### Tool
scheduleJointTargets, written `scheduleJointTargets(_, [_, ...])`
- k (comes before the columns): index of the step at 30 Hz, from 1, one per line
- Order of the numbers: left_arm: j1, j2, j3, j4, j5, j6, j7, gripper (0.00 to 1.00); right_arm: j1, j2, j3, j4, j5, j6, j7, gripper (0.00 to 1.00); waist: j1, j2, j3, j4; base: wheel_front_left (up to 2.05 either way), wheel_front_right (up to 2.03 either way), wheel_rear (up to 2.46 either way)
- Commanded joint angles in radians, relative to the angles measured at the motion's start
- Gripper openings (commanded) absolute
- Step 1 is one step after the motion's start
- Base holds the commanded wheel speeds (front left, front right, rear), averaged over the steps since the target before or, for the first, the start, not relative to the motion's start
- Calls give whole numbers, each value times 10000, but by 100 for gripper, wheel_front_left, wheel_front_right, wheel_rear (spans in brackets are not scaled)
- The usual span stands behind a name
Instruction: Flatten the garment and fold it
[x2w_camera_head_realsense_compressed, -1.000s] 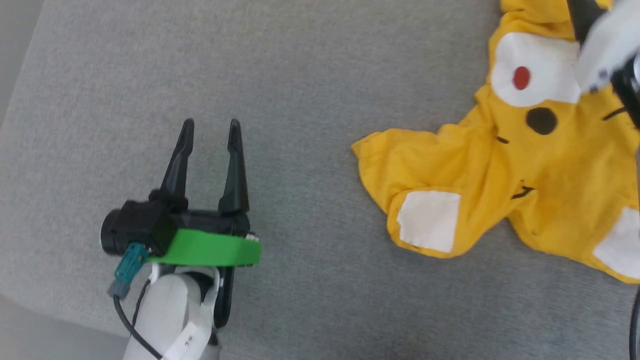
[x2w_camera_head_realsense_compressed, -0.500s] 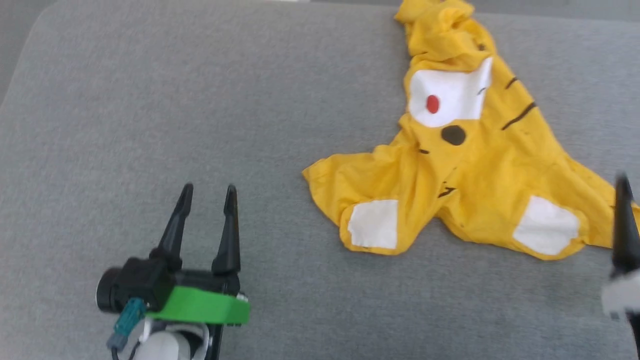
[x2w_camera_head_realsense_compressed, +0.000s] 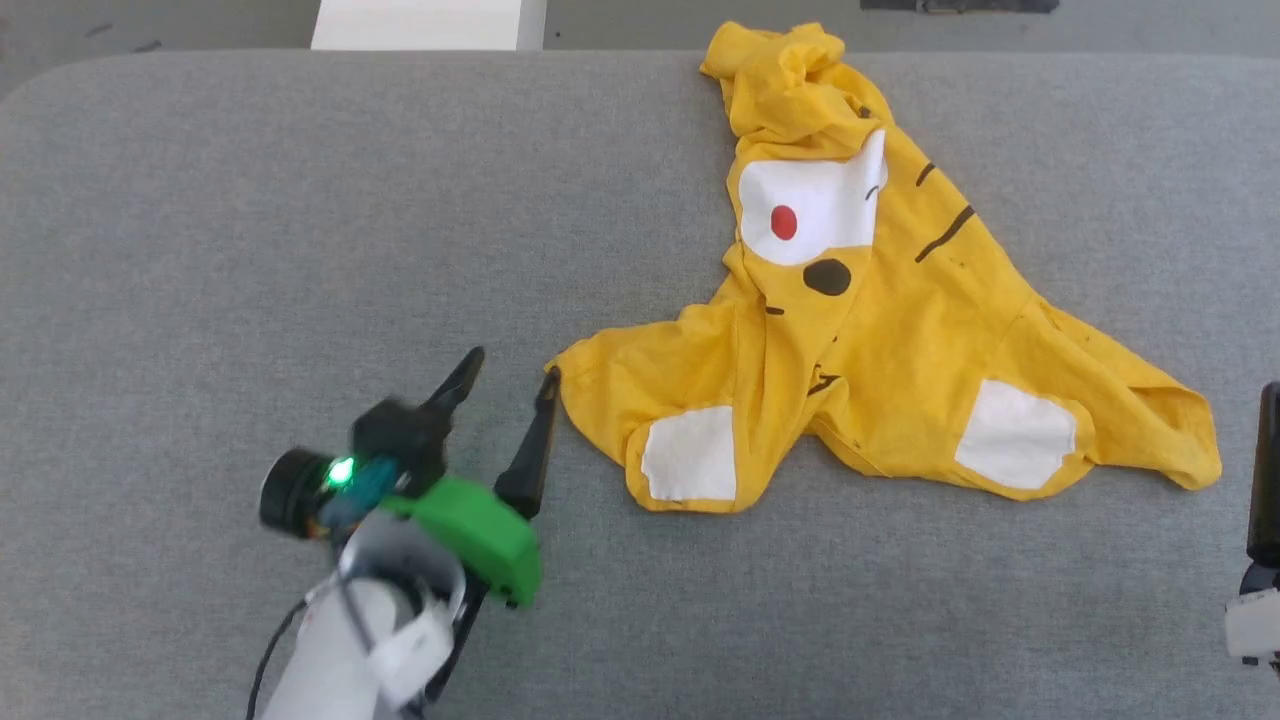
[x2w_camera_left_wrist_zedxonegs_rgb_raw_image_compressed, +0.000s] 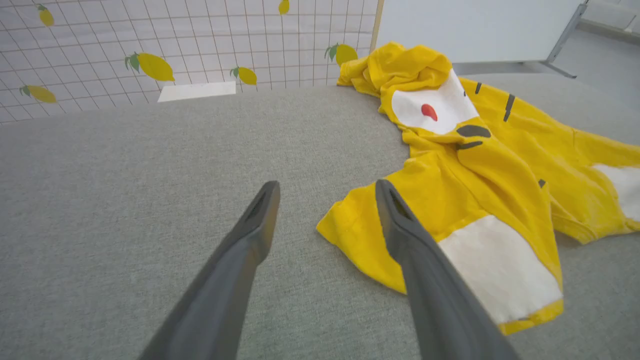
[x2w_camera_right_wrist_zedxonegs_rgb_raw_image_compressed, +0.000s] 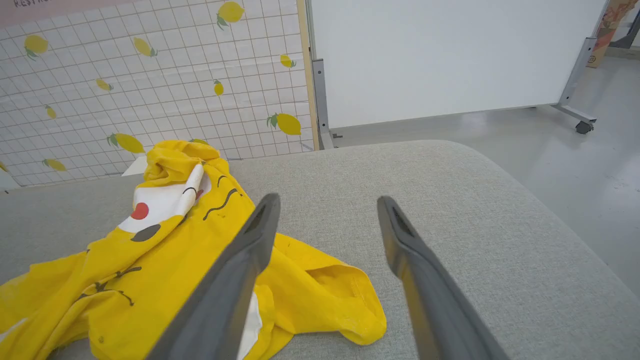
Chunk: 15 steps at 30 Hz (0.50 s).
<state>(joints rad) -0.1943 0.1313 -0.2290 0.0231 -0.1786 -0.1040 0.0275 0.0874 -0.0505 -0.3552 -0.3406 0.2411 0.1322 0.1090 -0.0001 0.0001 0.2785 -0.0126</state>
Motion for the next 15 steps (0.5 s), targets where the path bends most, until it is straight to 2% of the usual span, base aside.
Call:
scheduleJointTargets(1, [-387,137,-147,231,-130,-77,445,100,-193,2,56,-105,-31,-15,68,100,1,-1,243,-33,0,0,0])
scheduleJointTargets(5, [-1123,254,-421,864,-296,-138,1756,100,-288,2,181,-205,42,-15,169,100,1,-1,617,-163,0,0,0])
scheduleJointTargets(10, [-1694,241,-513,1518,-397,-127,2454,100,-437,2,246,-209,120,-15,145,100,1,-1,985,-319,0,0,0])
scheduleJointTargets(11, [-1774,213,-541,1659,-425,-128,2525,49,-473,2,251,-204,130,-15,132,100,1,-1,1047,-346,0,0,0])
scheduleJointTargets(12, [-1830,180,-562,1776,-464,-131,2560,8,-504,2,251,-198,134,-15,123,100,1,-1,1086,-361,0,0,0])
scheduleJointTargets(13, [-1891,140,-591,1933,-523,-136,2603,0,-544,2,250,-190,140,-15,113,100,1,-1,1134,-376,0,0,0])
scheduleJointTargets(15, [-1996,106,-677,2196,-597,-152,2641,0,-617,2,238,-173,142,-15,100,100,1,-1,1194,-389,0,0,0])
